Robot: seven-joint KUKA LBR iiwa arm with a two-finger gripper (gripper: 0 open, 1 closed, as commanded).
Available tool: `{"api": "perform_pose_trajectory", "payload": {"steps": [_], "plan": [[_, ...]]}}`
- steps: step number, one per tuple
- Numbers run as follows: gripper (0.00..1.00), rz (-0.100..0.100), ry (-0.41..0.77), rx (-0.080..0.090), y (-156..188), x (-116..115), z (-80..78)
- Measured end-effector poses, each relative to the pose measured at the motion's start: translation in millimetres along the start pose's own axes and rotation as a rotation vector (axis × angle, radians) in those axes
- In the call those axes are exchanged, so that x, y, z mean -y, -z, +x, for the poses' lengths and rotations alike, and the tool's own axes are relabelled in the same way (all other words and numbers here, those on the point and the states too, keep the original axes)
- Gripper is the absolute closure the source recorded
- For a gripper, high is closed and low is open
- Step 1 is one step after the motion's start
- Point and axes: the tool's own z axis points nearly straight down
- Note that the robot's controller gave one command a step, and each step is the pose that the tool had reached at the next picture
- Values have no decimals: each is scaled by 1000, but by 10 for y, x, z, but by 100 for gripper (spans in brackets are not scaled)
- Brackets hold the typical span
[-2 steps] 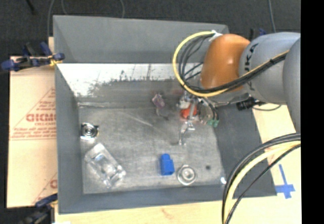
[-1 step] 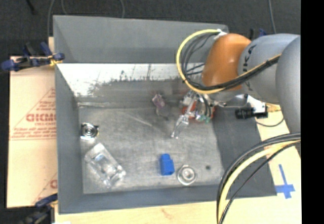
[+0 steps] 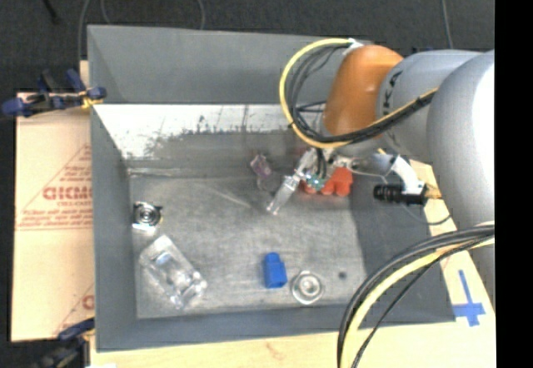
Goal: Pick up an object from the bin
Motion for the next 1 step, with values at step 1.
{"api": "perform_pose_trajectory", "payload": {"steps": [1], "plan": [[0,11,12,14,-88,-143,-70]]}}
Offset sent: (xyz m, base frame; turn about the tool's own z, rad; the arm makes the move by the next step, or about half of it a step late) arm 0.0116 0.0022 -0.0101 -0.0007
